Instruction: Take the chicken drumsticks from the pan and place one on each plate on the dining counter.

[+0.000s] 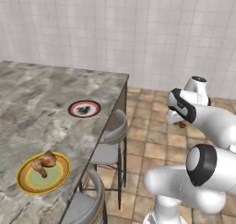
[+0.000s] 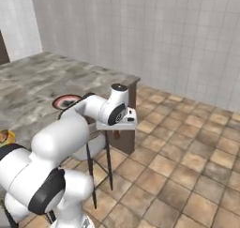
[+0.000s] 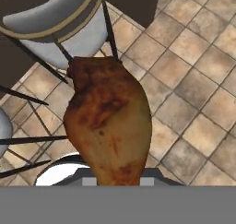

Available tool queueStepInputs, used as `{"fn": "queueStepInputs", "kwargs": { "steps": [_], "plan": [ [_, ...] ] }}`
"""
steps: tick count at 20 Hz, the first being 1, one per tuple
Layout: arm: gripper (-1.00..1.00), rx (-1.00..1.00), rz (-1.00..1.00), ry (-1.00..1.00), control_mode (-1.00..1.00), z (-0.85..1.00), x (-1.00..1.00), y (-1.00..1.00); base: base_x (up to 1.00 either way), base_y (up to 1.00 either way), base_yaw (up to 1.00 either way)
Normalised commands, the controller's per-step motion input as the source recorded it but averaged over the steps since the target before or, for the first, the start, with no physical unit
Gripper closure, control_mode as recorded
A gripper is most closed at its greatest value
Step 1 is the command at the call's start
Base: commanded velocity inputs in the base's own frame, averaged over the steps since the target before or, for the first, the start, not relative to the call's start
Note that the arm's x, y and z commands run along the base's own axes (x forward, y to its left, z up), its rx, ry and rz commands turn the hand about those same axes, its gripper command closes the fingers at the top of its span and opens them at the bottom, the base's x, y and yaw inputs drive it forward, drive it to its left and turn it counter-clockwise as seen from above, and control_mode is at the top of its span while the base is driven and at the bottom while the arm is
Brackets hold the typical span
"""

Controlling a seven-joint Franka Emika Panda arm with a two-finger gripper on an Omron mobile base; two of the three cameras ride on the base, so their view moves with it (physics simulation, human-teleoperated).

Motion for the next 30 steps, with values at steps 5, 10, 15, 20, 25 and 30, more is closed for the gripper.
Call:
{"fn": "queueStepInputs", "kwargs": {
  "steps": [5,10,15,20,25,30],
  "plan": [
    [1.0,0.0,0.0,0.0,1.0,0.0,0.0,0.0,0.84,-0.35,0.04],
    [1.0,0.0,0.0,0.0,1.0,0.0,0.0,0.0,0.76,-0.31,0.29],
    [1.0,0.0,0.0,0.0,1.0,0.0,0.0,0.0,0.61,-0.16,0.64],
    [1.0,0.0,0.0,0.0,1.0,0.0,0.0,0.0,0.52,-0.05,0.84],
    [1.0,0.0,0.0,0.0,1.0,0.0,0.0,0.0,0.73,-0.07,0.55],
    [1.0,0.0,0.0,0.0,1.0,0.0,0.0,0.0,0.72,-0.03,0.6]
  ]
}}
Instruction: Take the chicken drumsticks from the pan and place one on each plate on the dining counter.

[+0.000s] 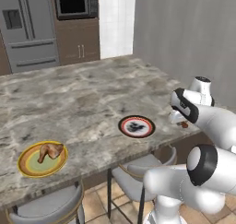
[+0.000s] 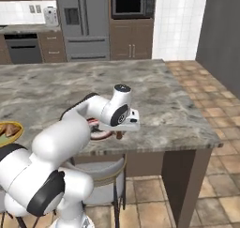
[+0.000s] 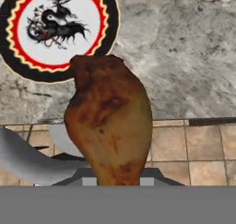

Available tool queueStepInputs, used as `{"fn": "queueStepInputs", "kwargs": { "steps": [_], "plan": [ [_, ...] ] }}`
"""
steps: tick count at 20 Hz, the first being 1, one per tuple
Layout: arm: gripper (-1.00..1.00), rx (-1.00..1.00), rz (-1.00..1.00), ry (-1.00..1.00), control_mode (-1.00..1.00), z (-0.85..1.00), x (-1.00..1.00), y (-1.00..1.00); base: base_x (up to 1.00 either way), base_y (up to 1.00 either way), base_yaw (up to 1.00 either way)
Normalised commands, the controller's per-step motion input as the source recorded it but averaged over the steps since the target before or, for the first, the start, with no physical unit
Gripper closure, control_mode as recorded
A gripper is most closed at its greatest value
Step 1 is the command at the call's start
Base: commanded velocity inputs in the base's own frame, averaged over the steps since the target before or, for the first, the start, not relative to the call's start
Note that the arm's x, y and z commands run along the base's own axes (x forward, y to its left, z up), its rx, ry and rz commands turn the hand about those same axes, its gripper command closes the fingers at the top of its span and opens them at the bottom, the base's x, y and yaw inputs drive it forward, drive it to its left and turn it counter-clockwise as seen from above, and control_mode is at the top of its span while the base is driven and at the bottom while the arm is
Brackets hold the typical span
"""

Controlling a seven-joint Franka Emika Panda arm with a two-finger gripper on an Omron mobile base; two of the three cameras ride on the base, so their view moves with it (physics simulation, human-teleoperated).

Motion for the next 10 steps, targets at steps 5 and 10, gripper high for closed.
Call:
{"fn": "queueStepInputs", "kwargs": {
  "steps": [5,10],
  "plan": [
    [1.0,0.0,0.0,0.0,1.0,0.0,0.0,0.0,0.7,0.0,0.47],
    [1.0,0.04,0.17,0.14,-1.0,-0.02,0.41,0.0,0.29,0.0,0.14]
  ]
}}
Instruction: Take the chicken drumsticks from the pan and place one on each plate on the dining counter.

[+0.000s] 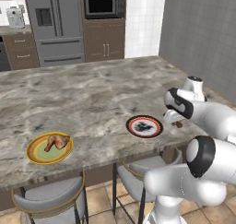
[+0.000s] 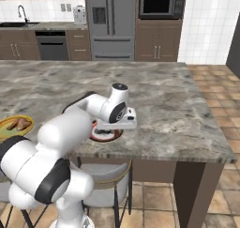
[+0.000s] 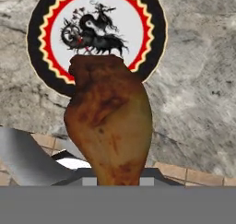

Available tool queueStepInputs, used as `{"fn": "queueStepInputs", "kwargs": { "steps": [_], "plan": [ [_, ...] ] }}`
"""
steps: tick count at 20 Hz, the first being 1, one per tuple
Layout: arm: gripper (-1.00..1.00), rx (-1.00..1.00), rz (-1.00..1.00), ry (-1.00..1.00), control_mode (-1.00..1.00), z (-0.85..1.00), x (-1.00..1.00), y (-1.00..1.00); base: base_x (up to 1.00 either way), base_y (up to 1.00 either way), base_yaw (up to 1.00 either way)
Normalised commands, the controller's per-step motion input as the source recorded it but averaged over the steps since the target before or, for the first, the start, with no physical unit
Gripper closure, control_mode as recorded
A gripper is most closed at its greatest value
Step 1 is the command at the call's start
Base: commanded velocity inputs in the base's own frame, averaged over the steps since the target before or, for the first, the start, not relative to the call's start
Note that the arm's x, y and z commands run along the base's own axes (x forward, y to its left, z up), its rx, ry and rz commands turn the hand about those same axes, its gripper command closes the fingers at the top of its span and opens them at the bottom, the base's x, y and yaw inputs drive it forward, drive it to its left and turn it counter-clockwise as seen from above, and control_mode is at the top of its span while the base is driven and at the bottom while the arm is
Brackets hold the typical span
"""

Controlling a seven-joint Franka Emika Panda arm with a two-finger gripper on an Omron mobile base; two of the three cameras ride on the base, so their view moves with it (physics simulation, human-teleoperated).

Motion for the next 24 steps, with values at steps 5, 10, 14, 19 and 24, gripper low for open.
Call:
{"fn": "queueStepInputs", "kwargs": {
  "steps": [5,10,14,19,24],
  "plan": [
    [1.0,0.0,0.05,0.15,-1.0,-0.17,0.82,0.11,0.0,0.0,0.0],
    [1.0,0.0,0.0,0.11,-1.0,-0.27,0.86,0.45,0.0,0.0,0.0],
    [1.0,0.0,0.0,0.04,-1.0,-0.42,0.51,0.58,0.0,0.0,0.0],
    [1.0,-0.05,-0.01,0.02,-1.0,-0.58,0.66,0.42,0.0,0.0,0.0],
    [1.0,-0.02,0.0,0.07,-1.0,-0.37,0.35,0.01,0.0,0.0,0.0]
  ]
}}
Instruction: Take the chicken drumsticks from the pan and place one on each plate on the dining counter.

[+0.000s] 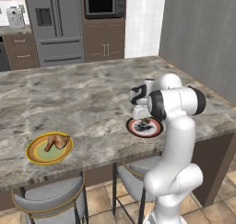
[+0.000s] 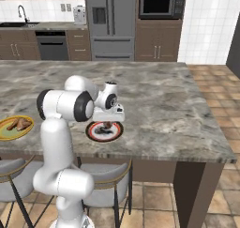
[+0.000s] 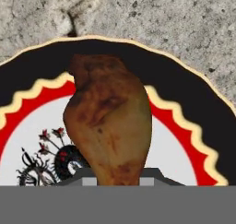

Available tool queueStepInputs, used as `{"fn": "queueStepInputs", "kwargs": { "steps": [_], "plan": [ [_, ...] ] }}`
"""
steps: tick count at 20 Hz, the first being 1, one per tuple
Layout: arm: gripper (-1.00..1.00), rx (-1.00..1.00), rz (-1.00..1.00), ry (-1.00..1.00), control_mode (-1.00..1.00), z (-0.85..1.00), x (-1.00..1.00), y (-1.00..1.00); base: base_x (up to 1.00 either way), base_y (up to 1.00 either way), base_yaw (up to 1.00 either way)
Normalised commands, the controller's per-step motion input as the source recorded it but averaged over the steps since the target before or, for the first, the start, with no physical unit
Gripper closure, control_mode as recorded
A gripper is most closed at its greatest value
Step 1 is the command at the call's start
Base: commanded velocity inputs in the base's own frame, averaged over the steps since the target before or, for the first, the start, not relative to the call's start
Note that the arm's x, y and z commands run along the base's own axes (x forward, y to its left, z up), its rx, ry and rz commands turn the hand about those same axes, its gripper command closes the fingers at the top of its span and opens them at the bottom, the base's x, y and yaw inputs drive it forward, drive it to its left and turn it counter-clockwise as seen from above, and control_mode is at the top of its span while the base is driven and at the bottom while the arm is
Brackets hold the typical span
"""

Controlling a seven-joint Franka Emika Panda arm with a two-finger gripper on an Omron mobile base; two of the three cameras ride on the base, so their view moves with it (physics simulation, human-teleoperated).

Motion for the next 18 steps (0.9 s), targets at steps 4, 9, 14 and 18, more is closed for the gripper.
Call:
{"fn": "queueStepInputs", "kwargs": {
  "steps": [4,9,14,18],
  "plan": [
    [1.0,-0.02,0.0,0.01,-1.0,-0.23,0.02,0.0,0.0,0.0,0.0],
    [1.0,0.0,0.0,0.0,-1.0,-0.13,-0.05,0.0,0.0,0.0,0.0],
    [1.0,0.0,-0.01,0.0,-1.0,-0.01,-0.22,0.0,0.0,0.0,0.0],
    [1.0,0.0,-0.03,-0.01,-1.0,0.0,-0.25,0.0,0.0,0.0,0.0]
  ]
}}
